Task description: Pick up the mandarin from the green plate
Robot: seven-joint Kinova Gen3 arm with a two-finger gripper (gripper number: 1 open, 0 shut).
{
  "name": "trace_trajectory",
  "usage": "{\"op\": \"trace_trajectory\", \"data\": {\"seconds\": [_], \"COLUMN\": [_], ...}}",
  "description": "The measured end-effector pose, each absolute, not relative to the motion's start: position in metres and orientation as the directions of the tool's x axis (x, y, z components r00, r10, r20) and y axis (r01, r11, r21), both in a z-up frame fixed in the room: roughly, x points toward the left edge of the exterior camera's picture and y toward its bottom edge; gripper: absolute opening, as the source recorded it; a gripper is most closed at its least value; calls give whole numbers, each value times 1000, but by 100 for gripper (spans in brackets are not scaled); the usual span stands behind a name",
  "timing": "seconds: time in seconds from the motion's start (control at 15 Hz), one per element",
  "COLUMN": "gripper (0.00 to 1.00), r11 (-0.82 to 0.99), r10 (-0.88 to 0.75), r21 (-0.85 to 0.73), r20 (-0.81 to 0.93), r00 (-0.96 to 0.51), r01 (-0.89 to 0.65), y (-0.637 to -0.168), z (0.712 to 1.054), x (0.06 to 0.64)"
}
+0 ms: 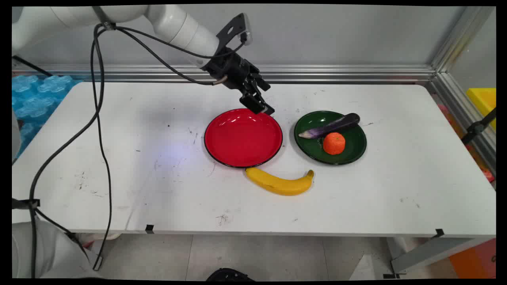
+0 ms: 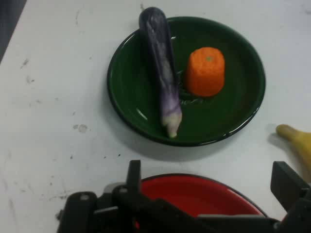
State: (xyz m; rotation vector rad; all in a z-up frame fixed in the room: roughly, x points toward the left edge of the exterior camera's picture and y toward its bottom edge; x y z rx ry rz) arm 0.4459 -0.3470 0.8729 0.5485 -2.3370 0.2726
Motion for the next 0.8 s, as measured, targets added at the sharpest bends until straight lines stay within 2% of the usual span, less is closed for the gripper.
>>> {"op": "trace_trajectory", "data": {"seconds": [0.8], "gripper": [100], "r11": [911], "r10": [-285], "r21": [13], "r20": [743], "r00": [-605], "r01": [-413], "y": [-334], "z": [904], "x": [423]}}
